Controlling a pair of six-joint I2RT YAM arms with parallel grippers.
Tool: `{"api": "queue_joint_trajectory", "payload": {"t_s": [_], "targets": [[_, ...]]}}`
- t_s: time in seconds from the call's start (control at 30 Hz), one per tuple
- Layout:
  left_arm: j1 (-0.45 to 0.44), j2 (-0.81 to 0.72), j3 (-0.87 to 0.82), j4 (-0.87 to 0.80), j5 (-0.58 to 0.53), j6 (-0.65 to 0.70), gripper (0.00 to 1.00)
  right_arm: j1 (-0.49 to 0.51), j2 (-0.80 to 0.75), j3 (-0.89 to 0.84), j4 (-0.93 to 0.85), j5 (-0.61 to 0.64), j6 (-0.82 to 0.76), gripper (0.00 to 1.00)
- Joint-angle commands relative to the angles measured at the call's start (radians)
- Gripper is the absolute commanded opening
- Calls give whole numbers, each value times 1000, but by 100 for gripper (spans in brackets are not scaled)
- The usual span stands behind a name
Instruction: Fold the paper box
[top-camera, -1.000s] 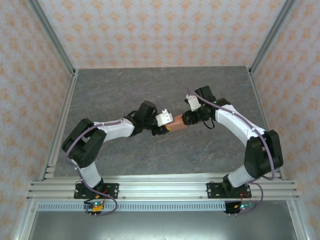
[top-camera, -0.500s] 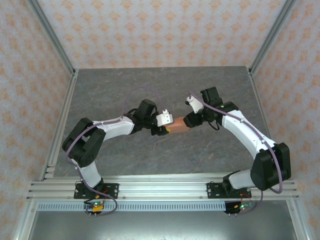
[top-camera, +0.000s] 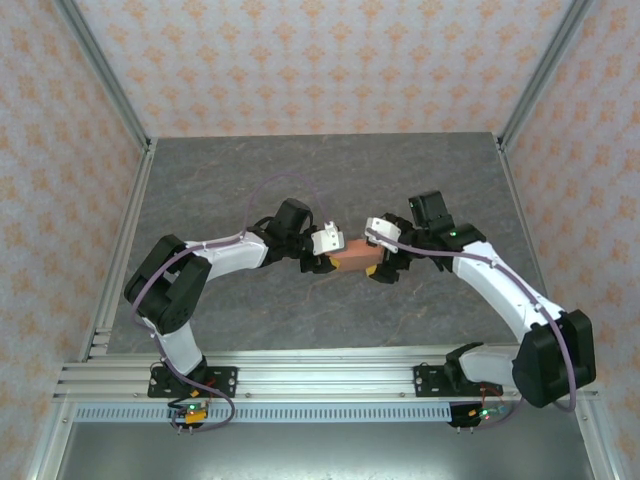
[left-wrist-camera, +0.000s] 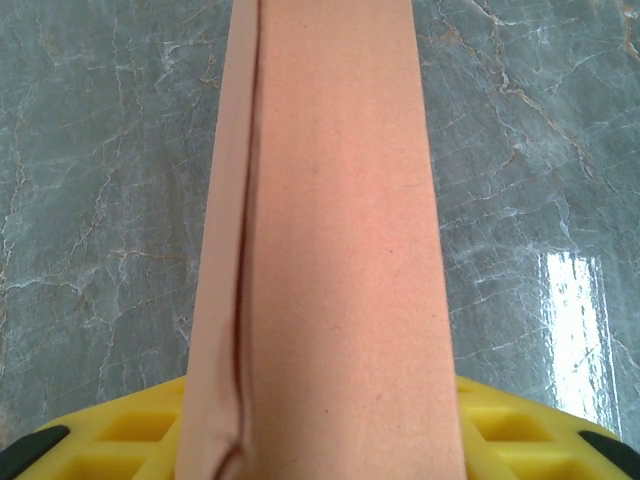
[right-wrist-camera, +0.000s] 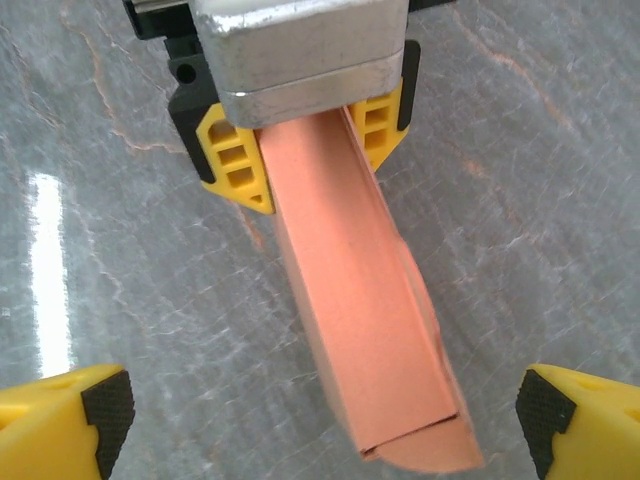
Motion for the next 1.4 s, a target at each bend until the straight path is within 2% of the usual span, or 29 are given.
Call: {"api": "queue_joint_trajectory", "payload": {"t_s": [0.0,0.1,0.23,0.4,0.57,0.67,0.9,1.23,1.37], "targets": [[1,22,11,-29,7,18,46,22,68,29,41,61,-130,94],[2,24,14,-33,7,18,46,43,112,9,109,91,-171,87],[3,28,20,-42,5,18,46,63,179,45,90,122,-214,75],[2,27,14,-24,-1,10,47,76,189,31,82,163,-237,67],[5,1,3,3,-29,-43,54,77,196,21,95,208,-226,61],[10,-72,-62,97,-31,-84,58,78,213,22,114,239,-204,52],[29,-161,-111,94,-34,-90,63,77,251,39,113,264,-180,48],[61,-352,-281,244,-33,-222,63,78,263,49,87,284,-172,47],[79,-431,-324,282,-82,-311,63,78,271,52,81,293,-175,48]]}}
